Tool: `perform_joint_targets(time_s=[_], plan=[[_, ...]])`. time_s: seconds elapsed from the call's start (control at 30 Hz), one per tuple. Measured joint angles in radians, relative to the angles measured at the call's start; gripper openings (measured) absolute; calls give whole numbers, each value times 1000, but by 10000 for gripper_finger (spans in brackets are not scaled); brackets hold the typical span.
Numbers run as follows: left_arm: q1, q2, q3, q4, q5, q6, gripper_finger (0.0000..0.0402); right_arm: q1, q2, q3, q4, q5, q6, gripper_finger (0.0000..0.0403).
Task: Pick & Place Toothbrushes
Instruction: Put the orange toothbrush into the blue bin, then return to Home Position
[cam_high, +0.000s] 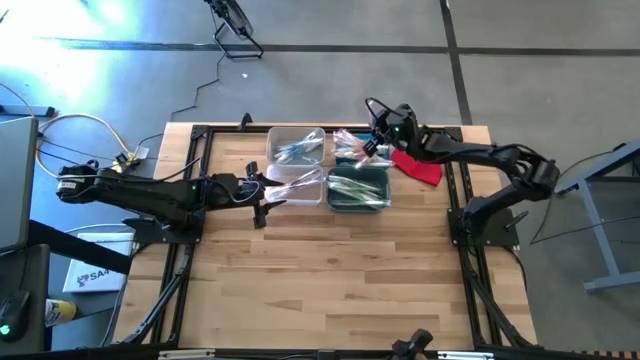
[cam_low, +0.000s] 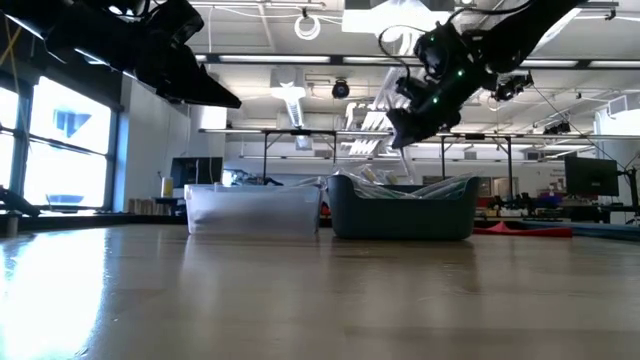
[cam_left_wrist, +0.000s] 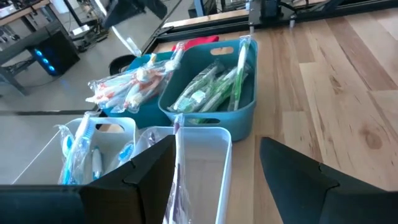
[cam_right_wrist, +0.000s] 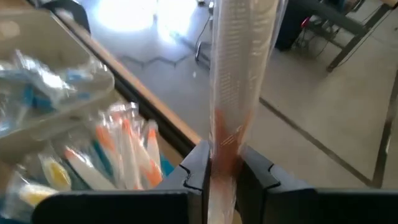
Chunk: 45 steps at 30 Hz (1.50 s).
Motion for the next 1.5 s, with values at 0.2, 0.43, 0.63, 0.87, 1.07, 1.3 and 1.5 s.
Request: perform_joint_targets(time_s=[0.2, 0.43, 0.63, 0.87, 1.07, 1.3, 1.5], plan=[[0, 0, 0, 0, 3, -2, 226, -22, 108, 0, 2, -15, -71, 39], [0, 0, 0, -2, 3, -3, 226, -32, 219, 0, 56, -4, -243, 39], [0, 0, 0, -2, 3, -4, 226, -33, 243, 0, 54, -32, -281, 41], [0, 1, 0, -2, 2, -6, 226, -30, 242, 0, 47, -39, -292, 62], [0, 1, 0, -2, 2, -6, 226, -13, 241, 0, 46, -23, -335, 88], [0, 1, 0, -2, 2, -6, 226, 10, 192, -1, 48, 1, -382, 109], [0, 1, 0, -3, 2, -5, 226, 34, 66, -1, 40, -32, -379, 111]])
